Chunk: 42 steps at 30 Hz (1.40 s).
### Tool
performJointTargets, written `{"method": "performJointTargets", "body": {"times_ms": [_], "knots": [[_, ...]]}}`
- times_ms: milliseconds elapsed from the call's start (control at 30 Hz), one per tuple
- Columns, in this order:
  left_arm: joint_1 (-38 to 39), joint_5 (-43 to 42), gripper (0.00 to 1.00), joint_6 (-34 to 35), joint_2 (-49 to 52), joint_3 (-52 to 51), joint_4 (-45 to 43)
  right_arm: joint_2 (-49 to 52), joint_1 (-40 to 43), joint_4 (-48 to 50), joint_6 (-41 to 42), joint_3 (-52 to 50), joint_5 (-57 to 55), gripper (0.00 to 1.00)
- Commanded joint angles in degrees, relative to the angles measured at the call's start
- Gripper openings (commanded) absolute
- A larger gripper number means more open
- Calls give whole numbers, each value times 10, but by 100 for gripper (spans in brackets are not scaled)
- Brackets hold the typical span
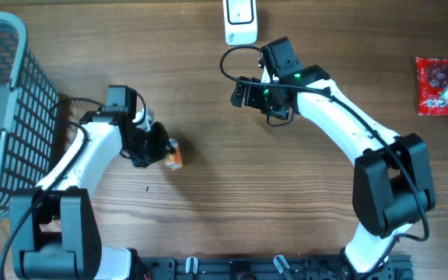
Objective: Scan the item barcode
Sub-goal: 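Push the orange Kleenex pack toward the table center with the left gripper, then grasp the orange Kleenex pack with the right gripper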
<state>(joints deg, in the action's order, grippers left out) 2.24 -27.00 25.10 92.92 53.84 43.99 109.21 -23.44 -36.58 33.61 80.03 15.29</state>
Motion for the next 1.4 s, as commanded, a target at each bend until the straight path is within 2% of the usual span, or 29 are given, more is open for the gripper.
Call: {"method": "performJointTargets", "body": {"times_ms": [0,133,233,300,400,433,467,500,567,633,700,800,867,900,933,1033,1100,1167,1233,1300,1367], "knots": [[-1,-232,4,6,0,26,-69,10,14,-12,-51,-3,-9,99],[35,-222,4,136,8,26,-196,10,76,-50,-51,-2,51,100],[94,-169,4,204,45,26,-272,10,142,-92,-71,-2,119,100],[147,-159,11,234,88,26,-335,10,170,-111,-97,-2,137,100],[192,-137,33,234,126,26,-372,10,178,-122,-113,-2,137,100],[199,-115,48,231,127,26,-366,10,178,-122,-113,-2,137,100],[200,-108,80,196,125,27,-360,10,178,-124,-113,-2,138,100],[180,-90,96,139,112,42,-294,10,178,-134,-114,-2,140,100],[146,-16,99,108,88,78,-171,10,176,-136,-130,-2,152,100],[113,102,99,96,51,139,-24,10,167,-128,-132,-2,153,100],[102,168,99,96,18,172,41,10,152,-114,-130,-2,153,100],[104,218,99,96,-5,173,66,10,114,-87,-151,-2,152,98],[104,271,99,103,1,173,78,10,70,-66,-182,-2,132,87],[98,320,99,125,2,173,90,10,41,-63,-167,-2,76,81],[91,344,100,145,2,173,99,10,17,-66,-136,-2,6,81],[46,353,100,159,2,173,134,11,-79,-98,-117,-2,-207,79],[26,353,100,159,2,172,139,11,-120,-114,-87,-2,-295,71],[8,353,100,158,2,171,140,11,-160,-120,-49,-2,-378,69],[-4,353,100,158,2,166,142,11,-184,-113,-50,-2,-384,68],[-12,353,100,158,2,158,141,12,-193,-117,-49,-2,-392,62],[-15,352,100,158,2,149,142,18,-193,-127,-40,-2,-398,60]]}}
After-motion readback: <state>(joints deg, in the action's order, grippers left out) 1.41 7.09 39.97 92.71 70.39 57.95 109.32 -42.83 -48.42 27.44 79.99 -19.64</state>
